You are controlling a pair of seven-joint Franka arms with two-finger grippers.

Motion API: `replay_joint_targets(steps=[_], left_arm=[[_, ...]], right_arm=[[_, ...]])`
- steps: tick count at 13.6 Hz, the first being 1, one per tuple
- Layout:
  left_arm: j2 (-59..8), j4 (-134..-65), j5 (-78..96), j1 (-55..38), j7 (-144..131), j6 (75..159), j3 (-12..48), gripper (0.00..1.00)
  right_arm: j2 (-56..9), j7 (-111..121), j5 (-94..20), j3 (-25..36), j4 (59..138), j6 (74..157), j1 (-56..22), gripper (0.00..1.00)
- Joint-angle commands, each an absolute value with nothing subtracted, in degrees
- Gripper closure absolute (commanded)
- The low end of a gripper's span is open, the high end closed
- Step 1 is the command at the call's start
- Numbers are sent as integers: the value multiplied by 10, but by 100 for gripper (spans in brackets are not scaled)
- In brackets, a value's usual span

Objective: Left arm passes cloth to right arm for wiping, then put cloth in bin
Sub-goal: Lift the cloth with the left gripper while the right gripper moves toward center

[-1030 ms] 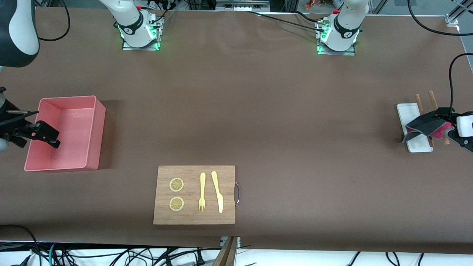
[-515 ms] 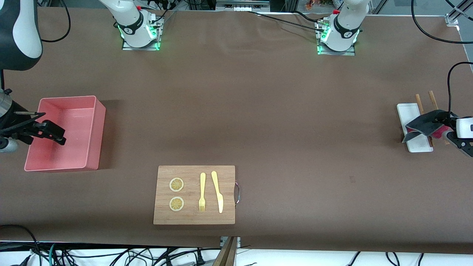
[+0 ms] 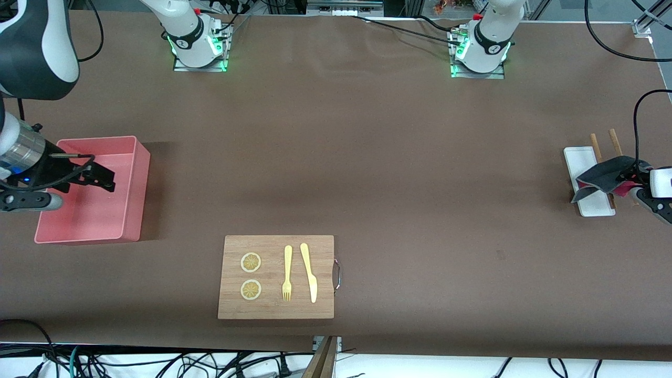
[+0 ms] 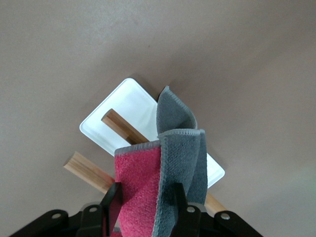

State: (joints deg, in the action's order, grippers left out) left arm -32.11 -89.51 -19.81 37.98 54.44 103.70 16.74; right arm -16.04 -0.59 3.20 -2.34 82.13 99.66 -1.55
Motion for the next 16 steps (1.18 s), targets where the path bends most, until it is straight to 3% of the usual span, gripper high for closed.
replay_joint_targets(steps=[1,3,5,6,7,12,16], left_arm=[[-320,-888,-184,384,560,1030,171,50],[-319,-887,-184,384,560,1030,171,51],[-316,-886,-185,382,560,1028,174,73],[-316,-887,-186,381,561,1027,174,91],[-316,-886,-187,381,564,1027,175,100],[-313,-864,-184,374,577,1014,183,100],[-316,-781,-181,317,565,909,193,100]], right_arm=[[-158,3,40,-25,826,990,-26,0],[-160,5,40,-26,826,975,-29,0],[-158,3,42,-25,824,914,-44,0],[-158,3,42,-25,824,898,-44,0],[-158,4,41,-25,824,897,-44,0],[-168,-28,-39,-25,821,897,-50,0],[-177,-189,-74,-25,820,907,-93,0]])
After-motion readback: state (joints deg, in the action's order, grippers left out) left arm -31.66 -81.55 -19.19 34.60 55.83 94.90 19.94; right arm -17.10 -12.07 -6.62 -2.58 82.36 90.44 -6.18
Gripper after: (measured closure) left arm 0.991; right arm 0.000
